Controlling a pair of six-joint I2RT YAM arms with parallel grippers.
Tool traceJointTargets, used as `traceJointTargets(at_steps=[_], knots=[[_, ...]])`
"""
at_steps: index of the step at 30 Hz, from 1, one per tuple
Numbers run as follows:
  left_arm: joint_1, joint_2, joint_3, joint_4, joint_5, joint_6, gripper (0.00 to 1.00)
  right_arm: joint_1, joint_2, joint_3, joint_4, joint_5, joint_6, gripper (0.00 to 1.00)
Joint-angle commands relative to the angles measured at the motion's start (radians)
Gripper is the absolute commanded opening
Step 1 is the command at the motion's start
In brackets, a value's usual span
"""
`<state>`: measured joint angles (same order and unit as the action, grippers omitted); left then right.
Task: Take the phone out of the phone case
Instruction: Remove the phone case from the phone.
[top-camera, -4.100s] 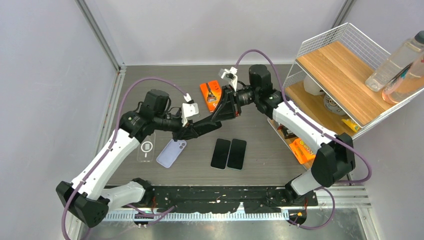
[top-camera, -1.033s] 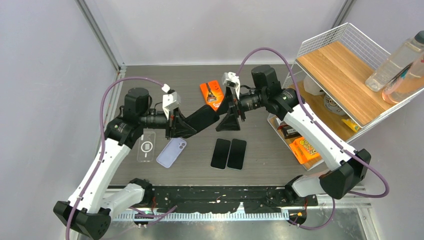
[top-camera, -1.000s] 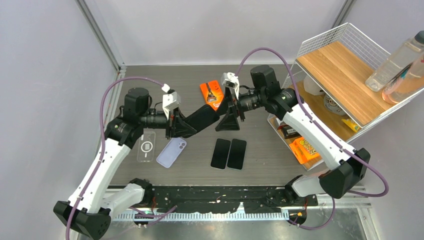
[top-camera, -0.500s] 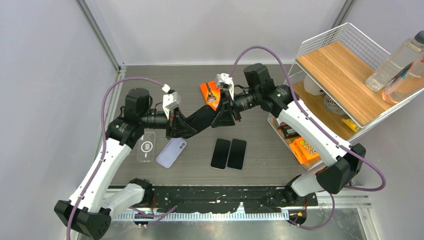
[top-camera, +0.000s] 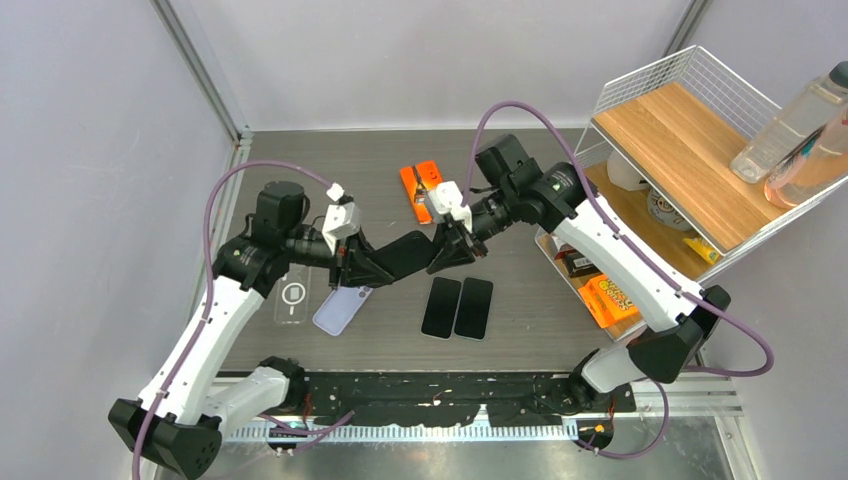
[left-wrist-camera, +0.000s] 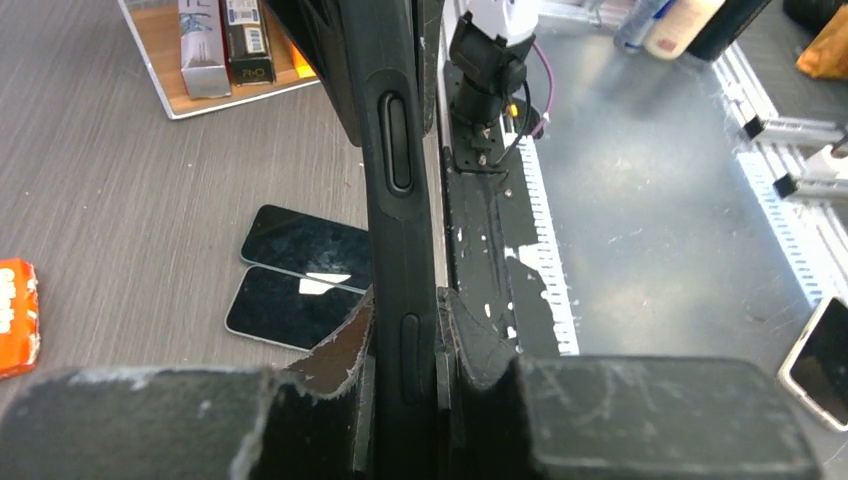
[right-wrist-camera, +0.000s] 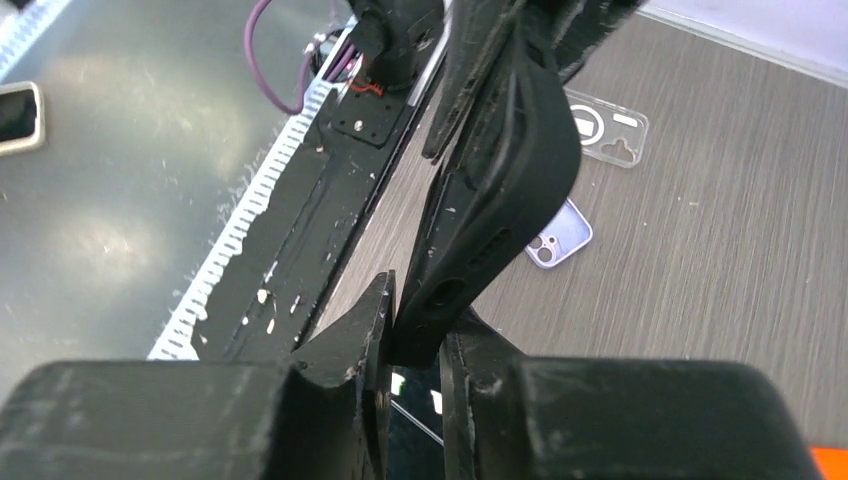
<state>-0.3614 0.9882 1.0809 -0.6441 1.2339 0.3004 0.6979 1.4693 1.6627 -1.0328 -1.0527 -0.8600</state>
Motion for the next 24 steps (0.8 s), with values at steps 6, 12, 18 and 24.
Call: traceJointTargets(at_steps=[6, 12, 18, 24], knots=[[-0.094, -0.001, 0.115, -0.547, 0.119, 0.585, 0.00, 0.046, -0.014, 0.052, -0.254, 0.071, -0.414, 0.06], [-0.157, 0.016, 0.106, -0.600, 0.063, 0.693, 0.00, 0.086, -0.029, 0.045, -0.259, 0.135, -0.471, 0.05], [-0.203, 0.033, 0.094, -0.585, 0.029, 0.696, 0.00, 0.122, -0.063, 0.007, -0.214, 0.187, -0.479, 0.05], [-0.231, 0.047, 0.089, -0.589, 0.006, 0.710, 0.00, 0.151, -0.063, 0.005, -0.219, 0.222, -0.498, 0.06]])
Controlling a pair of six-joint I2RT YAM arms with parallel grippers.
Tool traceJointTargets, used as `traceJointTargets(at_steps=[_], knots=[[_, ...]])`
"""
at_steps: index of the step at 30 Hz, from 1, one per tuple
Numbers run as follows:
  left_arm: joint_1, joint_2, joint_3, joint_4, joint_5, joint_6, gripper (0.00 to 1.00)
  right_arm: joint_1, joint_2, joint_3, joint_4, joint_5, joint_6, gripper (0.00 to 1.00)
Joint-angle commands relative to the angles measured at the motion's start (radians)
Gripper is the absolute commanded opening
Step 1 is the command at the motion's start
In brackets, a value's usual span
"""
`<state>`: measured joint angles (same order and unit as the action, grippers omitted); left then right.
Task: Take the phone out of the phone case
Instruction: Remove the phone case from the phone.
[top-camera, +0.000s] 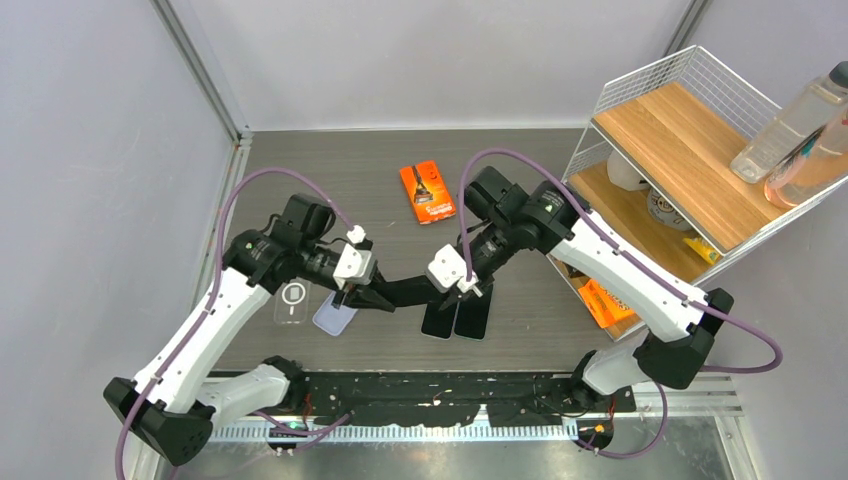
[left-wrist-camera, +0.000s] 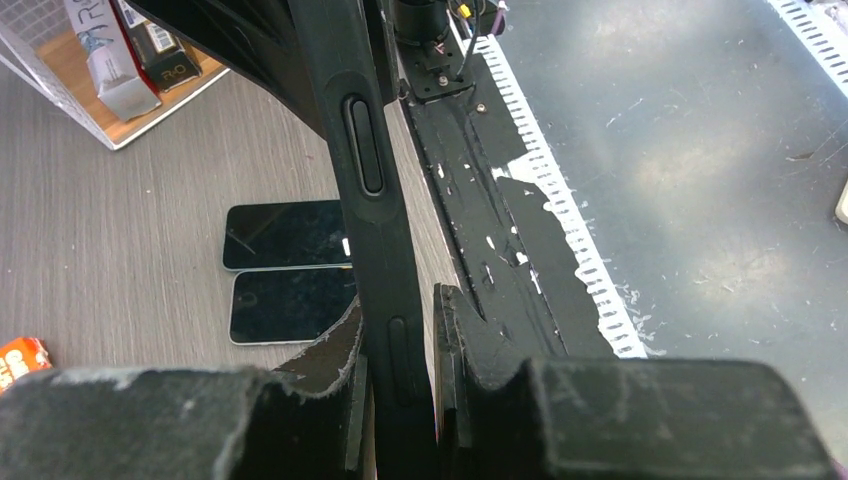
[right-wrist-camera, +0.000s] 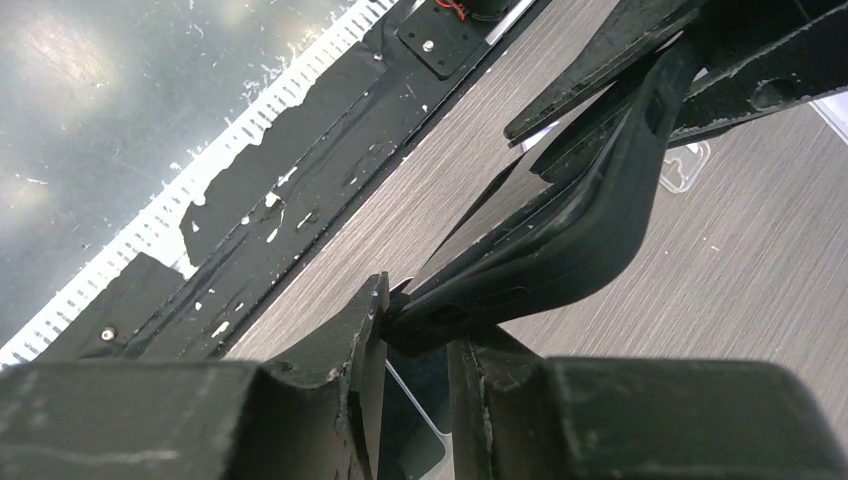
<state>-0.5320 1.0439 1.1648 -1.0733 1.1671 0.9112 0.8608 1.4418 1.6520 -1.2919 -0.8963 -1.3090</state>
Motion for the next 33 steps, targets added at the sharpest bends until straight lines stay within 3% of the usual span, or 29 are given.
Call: traceJointTargets(at_steps=[1, 20, 27, 33], knots=[[-0.065, -0.006, 0.004, -0.160, 0.070, 0.100, 0.00, -0.008, -0.035, 0.015, 0.040, 0.068, -0.051, 0.05], [-0.132, 0.028, -0.008, -0.201, 0.002, 0.169, 0.00, 0.030, -0.025, 0.042, 0.024, 0.111, -0.074, 0.05], [-0.140, 0.028, -0.015, -0.148, -0.026, 0.114, 0.00, 0.031, -0.026, 0.034, 0.061, 0.105, -0.013, 0.06], [-0.104, 0.008, 0.002, -0.099, -0.068, 0.052, 0.00, 0.019, -0.068, -0.036, 0.175, 0.213, 0.161, 0.07]])
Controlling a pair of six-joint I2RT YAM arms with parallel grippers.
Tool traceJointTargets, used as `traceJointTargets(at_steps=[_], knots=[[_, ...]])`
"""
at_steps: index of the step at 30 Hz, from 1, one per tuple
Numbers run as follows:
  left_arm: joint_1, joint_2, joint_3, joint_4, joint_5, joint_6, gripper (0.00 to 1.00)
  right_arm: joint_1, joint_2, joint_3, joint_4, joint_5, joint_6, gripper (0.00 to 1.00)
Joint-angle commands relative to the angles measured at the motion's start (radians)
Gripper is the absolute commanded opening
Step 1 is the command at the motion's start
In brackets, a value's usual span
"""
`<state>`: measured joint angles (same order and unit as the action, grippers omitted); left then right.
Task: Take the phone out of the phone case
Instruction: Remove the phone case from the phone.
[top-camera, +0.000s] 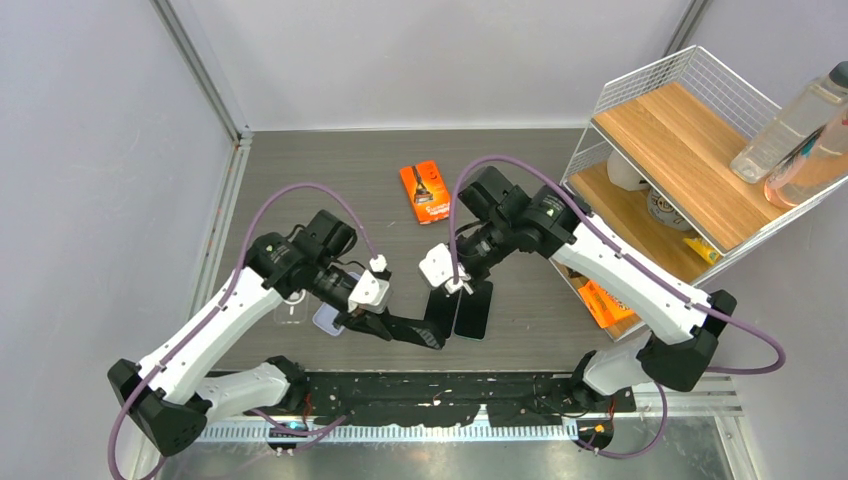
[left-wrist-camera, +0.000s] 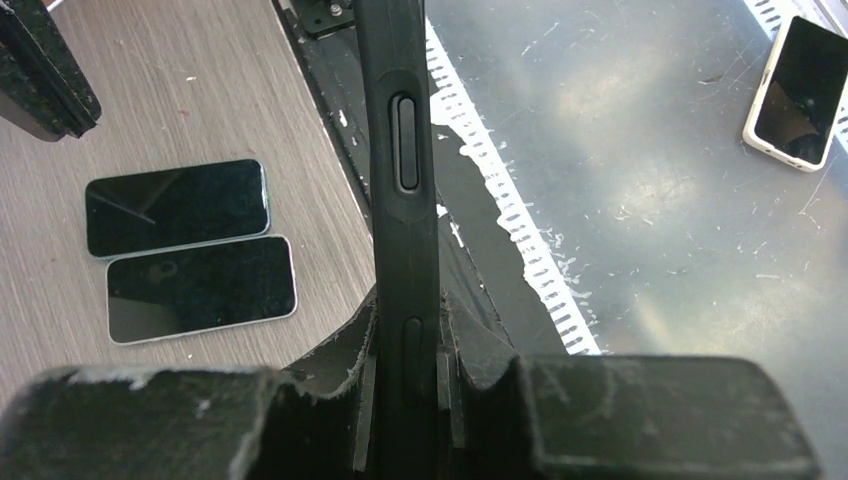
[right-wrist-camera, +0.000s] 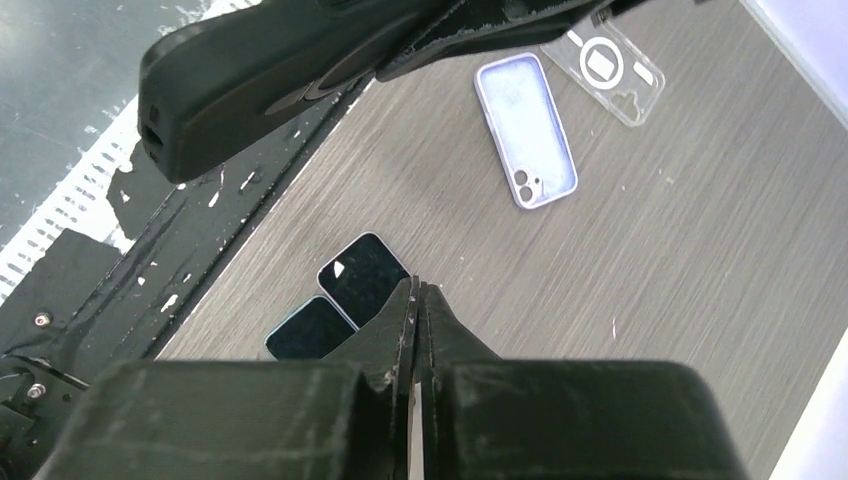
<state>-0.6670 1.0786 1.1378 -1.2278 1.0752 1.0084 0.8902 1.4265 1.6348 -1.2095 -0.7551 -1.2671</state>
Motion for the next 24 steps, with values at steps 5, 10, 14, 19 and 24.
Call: traceJointTargets(at_steps=[5, 10, 14, 19, 24], knots=[[0.141, -0.062, 0.025, 0.121, 0.054, -0.096, 0.00, -0.055, -0.097, -0.026, 0.100, 0.104, 0.193, 0.35], [0.217, -0.089, 0.027, 0.196, 0.055, -0.178, 0.00, -0.082, -0.127, -0.010, 0.037, 0.079, 0.199, 0.48], [0.235, -0.102, 0.022, 0.258, 0.033, -0.256, 0.00, -0.088, -0.143, 0.006, 0.011, 0.024, 0.215, 0.45], [0.241, -0.107, 0.008, 0.348, -0.004, -0.360, 0.00, -0.112, -0.138, 0.057, -0.007, -0.097, 0.251, 0.42], [0.242, -0.111, -0.001, 0.402, -0.017, -0.425, 0.00, -0.133, -0.112, 0.066, 0.049, -0.200, 0.341, 0.42]])
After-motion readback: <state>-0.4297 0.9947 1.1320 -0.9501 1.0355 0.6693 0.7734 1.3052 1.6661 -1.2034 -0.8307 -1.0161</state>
